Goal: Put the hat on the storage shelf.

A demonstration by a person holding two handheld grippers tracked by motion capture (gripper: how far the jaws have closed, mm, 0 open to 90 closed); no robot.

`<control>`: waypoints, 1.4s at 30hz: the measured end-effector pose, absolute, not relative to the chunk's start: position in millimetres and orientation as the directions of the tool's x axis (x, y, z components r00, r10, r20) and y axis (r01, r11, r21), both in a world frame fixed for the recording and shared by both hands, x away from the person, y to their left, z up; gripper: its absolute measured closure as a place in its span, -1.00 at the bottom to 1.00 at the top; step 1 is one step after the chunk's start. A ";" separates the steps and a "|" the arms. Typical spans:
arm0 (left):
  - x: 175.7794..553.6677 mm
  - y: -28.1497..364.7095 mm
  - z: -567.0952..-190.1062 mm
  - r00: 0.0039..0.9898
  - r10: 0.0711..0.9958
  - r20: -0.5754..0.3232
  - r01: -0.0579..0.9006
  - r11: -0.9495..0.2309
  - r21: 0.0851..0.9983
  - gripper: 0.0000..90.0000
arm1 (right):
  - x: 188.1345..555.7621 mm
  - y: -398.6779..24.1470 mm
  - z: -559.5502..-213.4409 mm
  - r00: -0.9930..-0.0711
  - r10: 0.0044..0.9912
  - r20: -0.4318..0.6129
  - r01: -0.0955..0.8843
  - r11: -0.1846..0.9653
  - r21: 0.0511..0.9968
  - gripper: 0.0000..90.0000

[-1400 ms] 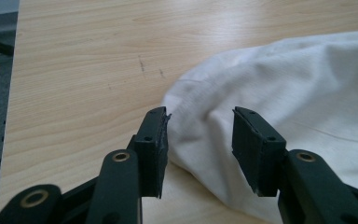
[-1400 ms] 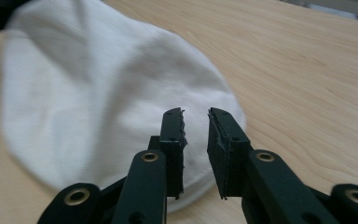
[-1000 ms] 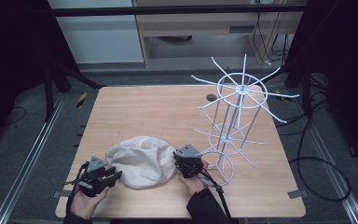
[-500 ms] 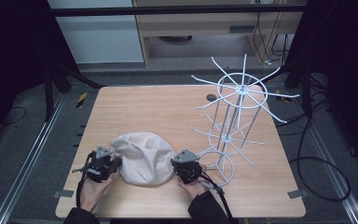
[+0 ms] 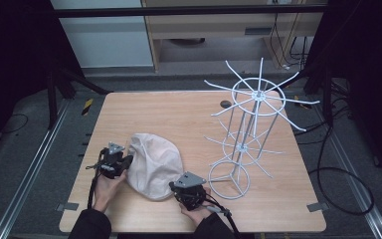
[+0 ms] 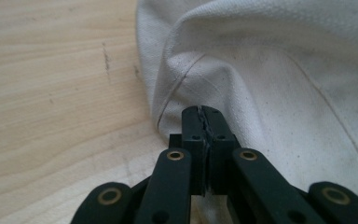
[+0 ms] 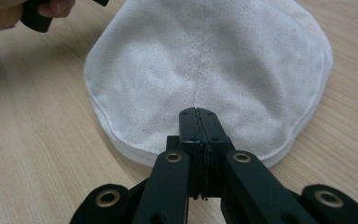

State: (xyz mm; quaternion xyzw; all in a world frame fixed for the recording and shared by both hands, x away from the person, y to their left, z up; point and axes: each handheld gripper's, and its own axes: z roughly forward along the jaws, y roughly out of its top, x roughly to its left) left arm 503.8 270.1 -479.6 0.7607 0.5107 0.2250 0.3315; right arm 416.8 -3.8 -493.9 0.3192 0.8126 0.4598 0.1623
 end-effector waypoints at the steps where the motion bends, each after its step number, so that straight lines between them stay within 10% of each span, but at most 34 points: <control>1: 502.2 271.5 -477.4 0.376 0.926 -0.004 0.624 -0.251 0.740 0.93 | 416.1 -3.0 -493.6 -0.746 0.665 0.034 0.370 0.371 0.852 1.00; 16: 427.2 263.9 -475.3 0.482 0.876 -0.004 0.633 -0.345 0.693 0.92 | 444.5 -23.3 -490.2 -0.610 0.792 0.006 0.391 0.295 0.872 0.98; 42: 482.7 273.0 -476.0 0.399 0.917 0.021 0.629 -0.290 0.721 0.88 | 425.3 11.1 -499.6 -0.723 0.688 0.056 0.369 0.316 0.874 0.98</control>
